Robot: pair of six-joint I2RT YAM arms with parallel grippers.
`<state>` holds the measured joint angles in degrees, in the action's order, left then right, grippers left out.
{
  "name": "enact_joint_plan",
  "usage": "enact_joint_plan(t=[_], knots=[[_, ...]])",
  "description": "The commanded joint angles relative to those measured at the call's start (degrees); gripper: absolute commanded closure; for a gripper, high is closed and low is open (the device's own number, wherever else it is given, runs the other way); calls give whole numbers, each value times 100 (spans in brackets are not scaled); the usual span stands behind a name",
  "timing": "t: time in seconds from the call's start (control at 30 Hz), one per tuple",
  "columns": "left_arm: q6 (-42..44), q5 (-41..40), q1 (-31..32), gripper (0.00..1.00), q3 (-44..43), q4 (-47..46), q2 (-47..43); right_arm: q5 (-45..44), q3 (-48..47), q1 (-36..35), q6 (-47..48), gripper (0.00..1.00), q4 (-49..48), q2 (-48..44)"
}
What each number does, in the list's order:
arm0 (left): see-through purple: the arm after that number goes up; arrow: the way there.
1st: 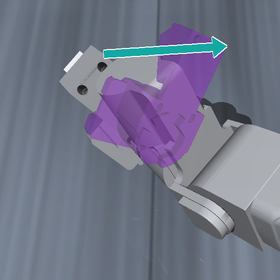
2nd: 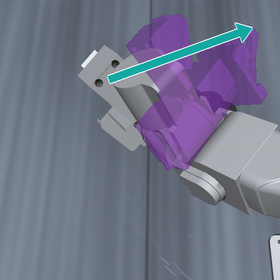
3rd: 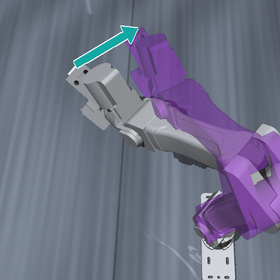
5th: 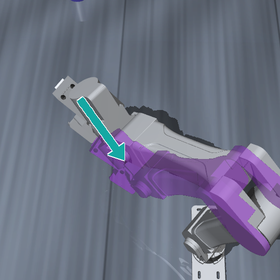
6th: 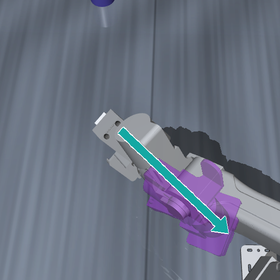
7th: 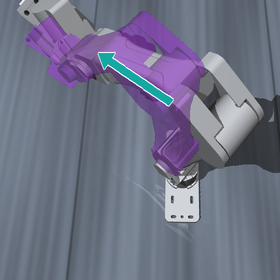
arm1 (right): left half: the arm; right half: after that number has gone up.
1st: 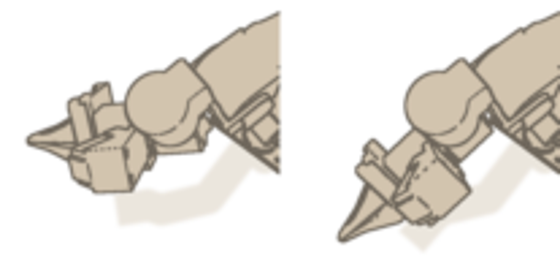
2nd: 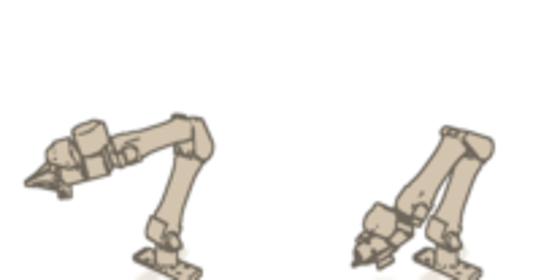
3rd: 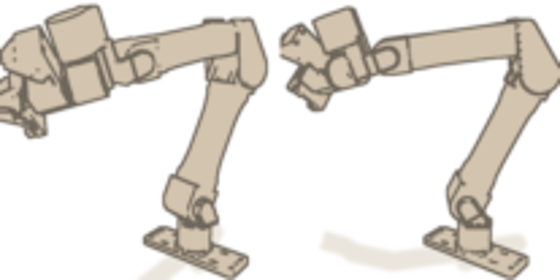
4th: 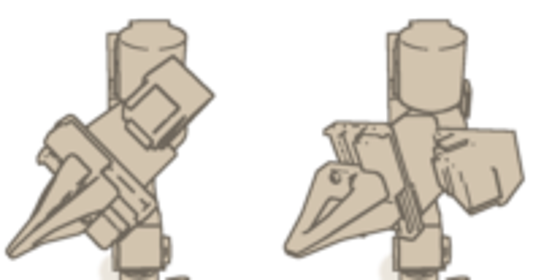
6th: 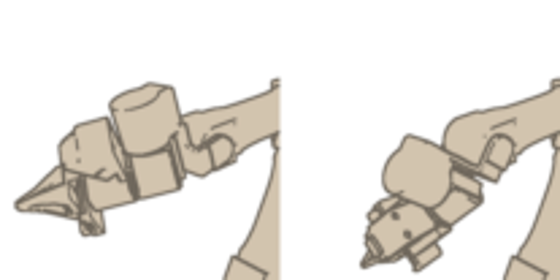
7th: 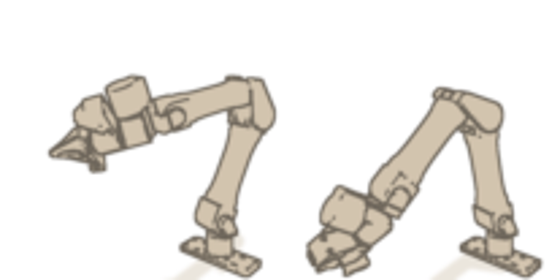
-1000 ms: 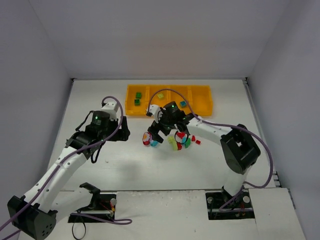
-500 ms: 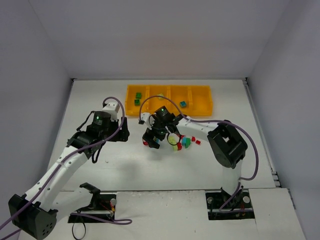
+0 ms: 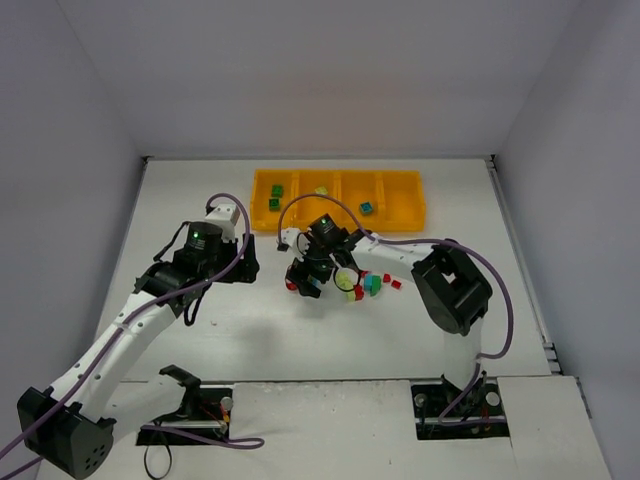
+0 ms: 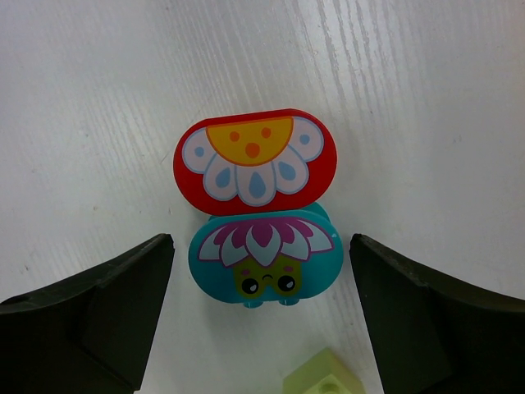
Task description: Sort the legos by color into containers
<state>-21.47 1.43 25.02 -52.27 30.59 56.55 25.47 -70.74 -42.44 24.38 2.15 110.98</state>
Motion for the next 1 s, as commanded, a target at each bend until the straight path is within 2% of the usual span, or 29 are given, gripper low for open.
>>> enact_joint_plan(t=[0.0, 0.2, 0.3, 0.33, 0.4, 0.43, 0.5, 0.53, 0.6, 0.63, 0.8, 0.87, 0.97], knots=[[64, -73, 12, 28, -134, -229, -101, 19, -80, -28, 67, 16, -66, 64], [64, -90, 12, 28, -117, -220, -136, 1, -45, -28, 76, 28, -127, 117], [64, -90, 12, 28, -117, -220, -145, 10, 16, -28, 58, 39, -163, 117], [64, -90, 3, 28, -108, -229, -153, 19, 34, -28, 49, 46, -163, 91], [64, -90, 3, 28, -108, -238, -154, 10, 60, -28, 49, 55, -163, 64], [64, -90, 3, 28, -99, -238, -154, 1, 95, -28, 58, 68, -328, 47], [47, -90, 3, 28, -99, -246, -145, -16, 148, -28, 67, 77, -338, -75], [29, -73, 3, 28, -99, -272, -153, -16, 174, -28, 67, 86, -364, -146], [-93, 102, 3, 28, -117, -299, -162, 19, 262, -28, -3, 92, -417, -469], [-120, 199, -5, 28, -108, -386, -171, 45, 297, -28, -30, 98, -504, -611], [-278, 823, -84, 28, -424, -501, -75, -104, 569, -28, -118, 100, -620, -1629], [-348, 1235, -163, 23, -625, -580, 57, -104, 631, -28, -118, 100, -620, -1877], [-471, 2016, -409, 21, -924, -703, 338, -113, 728, -37, -135, 100, -611, -2430]])
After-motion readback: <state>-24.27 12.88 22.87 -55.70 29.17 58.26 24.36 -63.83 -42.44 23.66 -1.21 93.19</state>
